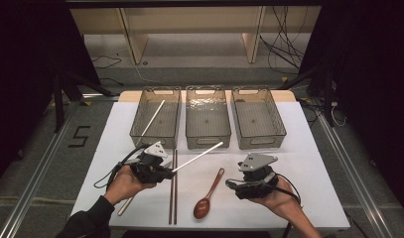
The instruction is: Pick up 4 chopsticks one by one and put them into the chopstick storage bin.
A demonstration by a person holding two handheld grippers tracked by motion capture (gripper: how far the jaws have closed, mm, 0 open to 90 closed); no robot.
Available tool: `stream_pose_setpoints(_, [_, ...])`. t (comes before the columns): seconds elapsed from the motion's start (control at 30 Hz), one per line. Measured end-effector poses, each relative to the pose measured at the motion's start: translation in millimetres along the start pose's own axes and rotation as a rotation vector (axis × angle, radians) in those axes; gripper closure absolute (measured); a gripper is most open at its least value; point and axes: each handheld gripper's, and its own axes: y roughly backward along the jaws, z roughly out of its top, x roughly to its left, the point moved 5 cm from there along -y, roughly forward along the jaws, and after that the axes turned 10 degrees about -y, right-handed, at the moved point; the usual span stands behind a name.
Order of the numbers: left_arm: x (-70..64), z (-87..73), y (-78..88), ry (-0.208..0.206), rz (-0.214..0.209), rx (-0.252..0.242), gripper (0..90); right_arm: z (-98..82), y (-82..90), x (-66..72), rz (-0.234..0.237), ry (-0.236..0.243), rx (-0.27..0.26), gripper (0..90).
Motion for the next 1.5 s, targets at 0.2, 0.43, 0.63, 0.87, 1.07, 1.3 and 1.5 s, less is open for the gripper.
stream_pose_setpoints(0.2, [12.4,-1.9,7.9,0.039,0.037,-0.018,84.9,-2.8,4.7,-6.1,-0.002,-0.053,-0.025,32.0])
stream_pose_setpoints(0.43, [32.2,-5.2,20.5,0.099,0.088,-0.04,84.9,-6.7,5.3,-5.0,-0.004,-0.056,-0.018,31.8])
stream_pose_setpoints(0.63, [49.6,-7.0,30.7,0.138,0.124,-0.056,85.0,-8.5,6.7,-3.7,0.002,-0.06,-0.018,31.9])
stream_pose_setpoints(0.87, [69.6,-3.6,42.2,0.186,0.174,-0.081,85.1,-10.0,7.3,-3.4,0.002,-0.067,-0.015,31.8])
stream_pose_setpoints(1.07, [93.7,-0.6,46.4,0.241,0.211,-0.096,85.1,-11.4,8.2,-3.9,0.002,-0.071,-0.014,31.8])
stream_pose_setpoints(1.3, [123.7,-0.2,39.3,0.297,0.255,-0.06,85.1,-12.0,8.7,-3.6,0.004,-0.071,-0.013,31.9])
stream_pose_setpoints(1.5, [145.9,3.5,32.2,0.336,0.291,-0.042,85.1,-12.0,8.9,-2.9,0.008,-0.071,-0.013,31.8])
